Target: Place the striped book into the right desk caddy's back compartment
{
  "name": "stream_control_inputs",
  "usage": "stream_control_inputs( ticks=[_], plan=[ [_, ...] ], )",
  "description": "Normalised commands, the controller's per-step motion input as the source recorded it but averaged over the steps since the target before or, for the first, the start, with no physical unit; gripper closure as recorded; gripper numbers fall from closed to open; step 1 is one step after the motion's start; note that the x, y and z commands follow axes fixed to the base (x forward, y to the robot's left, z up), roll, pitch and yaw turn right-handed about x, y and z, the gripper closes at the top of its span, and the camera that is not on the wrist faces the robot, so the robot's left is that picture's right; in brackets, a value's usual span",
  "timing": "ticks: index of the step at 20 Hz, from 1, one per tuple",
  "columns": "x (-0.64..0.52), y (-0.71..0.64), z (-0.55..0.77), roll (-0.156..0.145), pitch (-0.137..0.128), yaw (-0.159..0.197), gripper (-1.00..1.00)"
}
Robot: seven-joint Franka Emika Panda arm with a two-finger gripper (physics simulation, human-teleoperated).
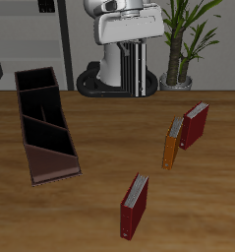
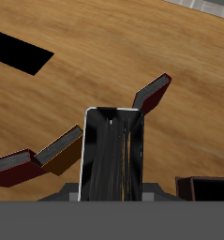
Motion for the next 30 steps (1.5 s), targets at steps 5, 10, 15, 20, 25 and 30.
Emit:
stream_control_inputs(
  ticks=[5, 10, 15, 20, 25, 30],
  plan=[
    [-0.26, -0.40, 0.09, -0.074, -0.014, 0.043, 1.00],
    [-0.17, -0.28, 0.07, -0.073, -0.010, 0.013, 1.00],
    [-0.22, -0.30, 0.13, -0.075, -0.006, 0.016, 1.00],
    [-0.22, -0.23, 0.16, -0.067, -0.023, 0.016, 1.00],
    [-0.19, -0.25, 0.02, -0.066, 0.003, 0.000, 1.00],
    [-0.11, -0.25, -0.02, -0.066, 0.008, -0.007, 1.00]
  ],
)
